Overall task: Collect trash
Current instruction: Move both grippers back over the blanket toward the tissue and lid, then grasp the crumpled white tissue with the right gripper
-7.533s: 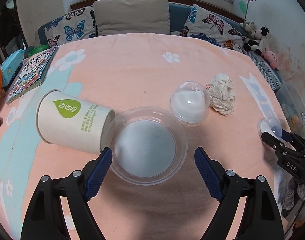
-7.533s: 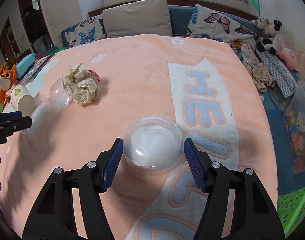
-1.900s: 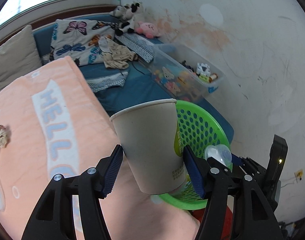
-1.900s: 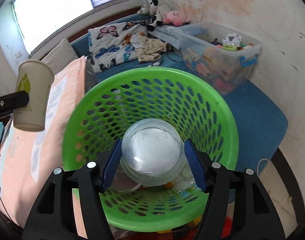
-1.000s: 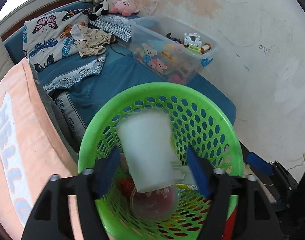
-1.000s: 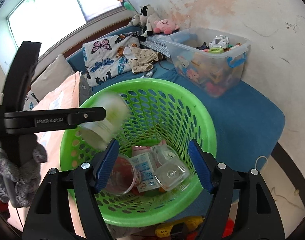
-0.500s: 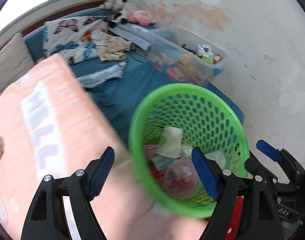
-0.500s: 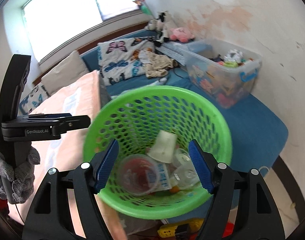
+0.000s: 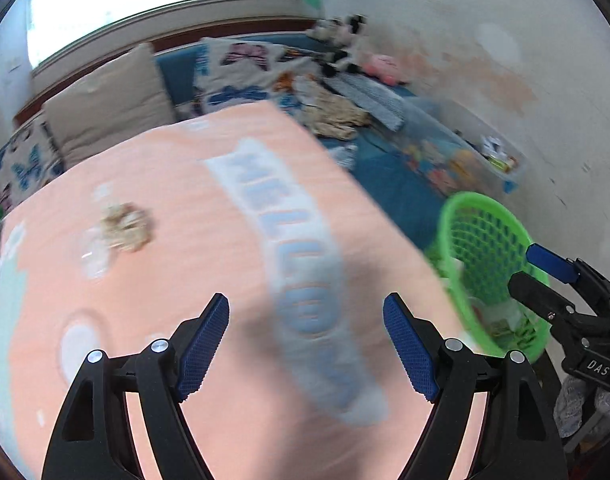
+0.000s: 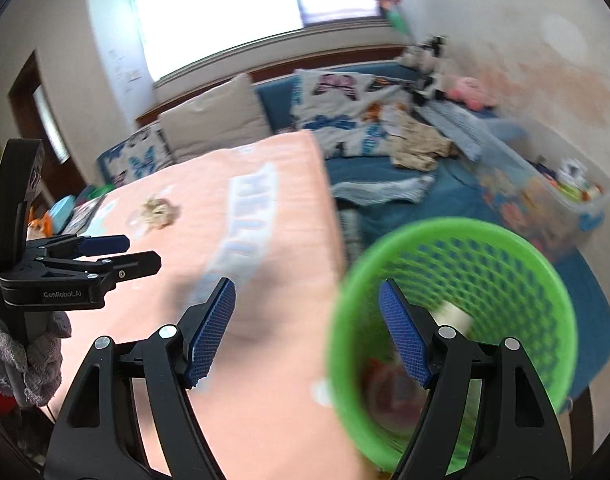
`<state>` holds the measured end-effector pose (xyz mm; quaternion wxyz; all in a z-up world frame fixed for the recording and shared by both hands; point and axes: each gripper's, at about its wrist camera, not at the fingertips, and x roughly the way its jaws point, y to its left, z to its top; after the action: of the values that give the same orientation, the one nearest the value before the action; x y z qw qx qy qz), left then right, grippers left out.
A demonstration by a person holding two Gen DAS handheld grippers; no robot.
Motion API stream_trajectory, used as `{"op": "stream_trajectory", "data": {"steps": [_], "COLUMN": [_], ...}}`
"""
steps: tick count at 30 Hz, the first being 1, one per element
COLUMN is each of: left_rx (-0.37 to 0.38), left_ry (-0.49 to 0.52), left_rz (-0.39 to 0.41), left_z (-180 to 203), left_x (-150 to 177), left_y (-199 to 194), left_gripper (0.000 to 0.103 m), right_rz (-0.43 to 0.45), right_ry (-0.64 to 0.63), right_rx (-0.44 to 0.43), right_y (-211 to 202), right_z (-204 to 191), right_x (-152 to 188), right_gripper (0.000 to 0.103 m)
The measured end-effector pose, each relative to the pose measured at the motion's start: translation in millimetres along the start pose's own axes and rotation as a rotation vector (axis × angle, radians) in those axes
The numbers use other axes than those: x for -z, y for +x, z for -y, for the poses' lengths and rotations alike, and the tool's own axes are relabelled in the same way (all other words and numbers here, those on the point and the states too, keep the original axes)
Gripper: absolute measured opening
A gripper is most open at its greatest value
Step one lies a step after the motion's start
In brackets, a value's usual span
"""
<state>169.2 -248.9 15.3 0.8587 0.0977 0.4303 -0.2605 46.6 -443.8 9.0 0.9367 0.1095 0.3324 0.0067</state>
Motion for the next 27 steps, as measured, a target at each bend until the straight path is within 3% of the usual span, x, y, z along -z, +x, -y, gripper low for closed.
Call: {"op": "stream_trajectory", "data": {"steps": [15,27], "left_rx": [-0.231,-0.275], "left_ry": [-0.22,-0.301], "left_rz": [-0.013,-0.047], "left_z": [-159,-218], "left_x": [41,57], "left_y": [-34,-30], "left_gripper": [0.077,0.077], "right_rz": [-0.1,-0.173], "right_ry": [-0.188,-0.298], "right_rx": [-0.211,-0.287], "right_y": [96,184], "right_z": [-125,-210], "right_x": [-52,-72], "right_gripper": [0.076,0.073]}}
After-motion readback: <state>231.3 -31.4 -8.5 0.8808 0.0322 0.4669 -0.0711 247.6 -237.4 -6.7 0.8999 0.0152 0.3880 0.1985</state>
